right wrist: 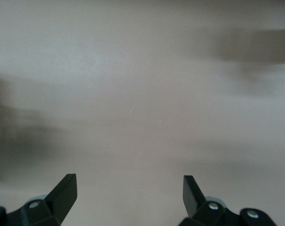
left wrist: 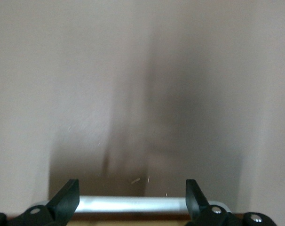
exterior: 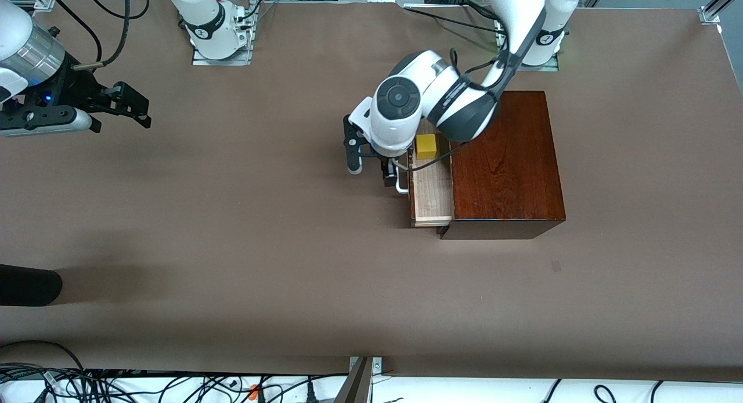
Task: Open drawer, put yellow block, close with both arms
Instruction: 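Push the drawer front with the left gripper into the box, then press the drawer fully shut with the left gripper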
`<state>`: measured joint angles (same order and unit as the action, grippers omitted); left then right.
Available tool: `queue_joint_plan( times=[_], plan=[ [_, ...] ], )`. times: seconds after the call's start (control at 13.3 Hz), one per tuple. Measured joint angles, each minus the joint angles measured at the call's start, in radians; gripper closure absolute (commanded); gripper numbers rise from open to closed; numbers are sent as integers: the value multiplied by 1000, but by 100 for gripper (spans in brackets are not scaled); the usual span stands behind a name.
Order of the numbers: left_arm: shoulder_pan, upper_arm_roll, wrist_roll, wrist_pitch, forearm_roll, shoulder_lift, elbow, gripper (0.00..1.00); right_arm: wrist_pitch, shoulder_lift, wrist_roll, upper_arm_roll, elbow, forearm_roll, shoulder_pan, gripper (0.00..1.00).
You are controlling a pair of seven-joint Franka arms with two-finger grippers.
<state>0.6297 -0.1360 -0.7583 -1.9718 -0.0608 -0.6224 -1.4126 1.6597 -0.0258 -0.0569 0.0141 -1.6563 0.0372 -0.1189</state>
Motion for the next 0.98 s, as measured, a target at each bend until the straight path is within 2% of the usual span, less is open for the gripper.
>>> queue_joint_plan(
  times=[0.53, 0.98],
  plan=[
    [10, -11, -135, -19, 1, -39, -12, 0, 7, 6, -6, -12, 6, 0, 0, 0],
    [-2, -4, -154, 25, 39, -40, -29, 0, 8, 7, -6, -13, 6, -2, 0, 0]
  ],
)
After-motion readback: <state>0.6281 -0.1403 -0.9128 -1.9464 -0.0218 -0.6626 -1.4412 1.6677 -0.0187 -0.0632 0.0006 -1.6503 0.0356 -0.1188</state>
